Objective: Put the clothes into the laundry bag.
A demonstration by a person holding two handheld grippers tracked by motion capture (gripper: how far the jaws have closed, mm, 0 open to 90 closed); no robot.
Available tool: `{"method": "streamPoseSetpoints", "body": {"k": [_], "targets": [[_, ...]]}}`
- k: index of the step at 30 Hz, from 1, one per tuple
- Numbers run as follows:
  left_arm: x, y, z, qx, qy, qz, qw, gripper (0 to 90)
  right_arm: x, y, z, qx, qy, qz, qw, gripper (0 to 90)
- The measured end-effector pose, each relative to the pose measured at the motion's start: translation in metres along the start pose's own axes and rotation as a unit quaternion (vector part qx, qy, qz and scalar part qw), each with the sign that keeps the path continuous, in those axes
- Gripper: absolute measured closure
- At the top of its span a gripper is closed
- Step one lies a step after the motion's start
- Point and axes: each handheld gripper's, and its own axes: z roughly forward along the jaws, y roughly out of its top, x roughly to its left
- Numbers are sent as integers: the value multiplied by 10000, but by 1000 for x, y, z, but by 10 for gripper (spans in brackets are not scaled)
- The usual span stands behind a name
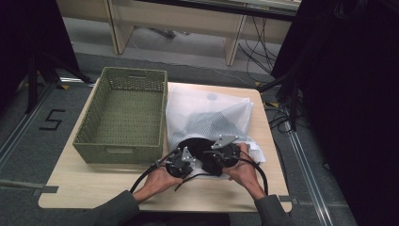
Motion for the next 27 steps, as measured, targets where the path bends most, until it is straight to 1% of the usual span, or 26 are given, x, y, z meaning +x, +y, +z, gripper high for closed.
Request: {"method": "streamPoseSetpoints", "body": {"k": [1,2,3,4,5,6,7,8,9,10,11,12,13,14,15,16,18,19,20,21,22,23,24,25,26,27], "targets": [[0,-2,-2,-15,-9,49,10000,891,5,-1,3,64,100,-43,9999,886],[-1,-4,-2,-44,-21,-6,10000,891,6,-2,8,54,154,-332,9993,886],[-1,-5,-3,-72,-7,-14,10000,891,12,-3,11,192,180,-150,9995,886],[-1,-5,-4,-40,-9,66,10000,892,14,-3,17,236,186,-267,9992,886],[-2,-6,-5,-29,-12,111,9999,892,17,-2,21,439,233,-222,9985,887],[-3,-7,-5,-37,-2,92,10000,892,16,2,32,488,2,-351,9982,888],[-3,-7,-6,-32,2,171,9998,892,16,2,32,488,2,-351,9982,888],[-3,-8,-6,-45,1,205,9998,892,14,5,35,537,-108,-391,9977,888],[-4,-10,-6,-62,-36,80,9999,892,10,8,36,538,-196,-379,9976,888],[-3,-11,-8,-17,-50,148,9999,893,-6,14,43,456,-529,-365,9969,888],[-3,-11,-8,-17,-50,148,9999,892,-6,14,43,456,-529,-365,9969,888],[-4,-12,-9,-27,-76,105,9999,892,-21,19,49,434,-807,-314,9953,888],[-4,-12,-9,-27,-76,105,9999,892,-21,19,49,434,-807,-314,9953,888],[-3,-13,-11,2,-66,205,9998,892,-26,20,52,423,-972,-299,9939,888],[-2,-13,-11,18,-68,205,9998,892,-35,22,55,510,-1163,-327,9914,887],[-3,-14,-12,15,-120,158,9998,892,-47,24,61,562,-1348,-212,9890,886],[-3,-16,-12,7,-139,86,9999,891,-52,24,61,554,-1428,-176,9881,881],[-3,-16,-13,-3,-147,99,9998,891,-55,23,62,518,-1405,-150,9886,873],[-1,-17,-13,-3,-155,140,9998,889,-57,22,58,493,-1200,-30,9915,815],[-1,-17,-13,-3,-155,140,9998,887,-57,22,58,493,-1200,-30,9915,815],[1,-17,-15,107,-154,231,9996,887,-54,21,50,415,-1126,65,9927,760],[1,-17,-15,50,-159,172,9997,887,-52,21,44,352,-906,109,9952,682],[1,-17,-14,-4,-171,148,9997,886,-50,21,37,260,-741,41,9969,649],[2,-17,-15,134,-182,269,9994,886,-40,18,17,9,-589,9,9983,598],[2,-17,-15,134,-182,269,9994,885,-40,18,17,9,-589,9,9983,598],[2,-17,-15,114,-153,303,9994,885,-35,16,8,-82,-461,-87,9989,589]]}}
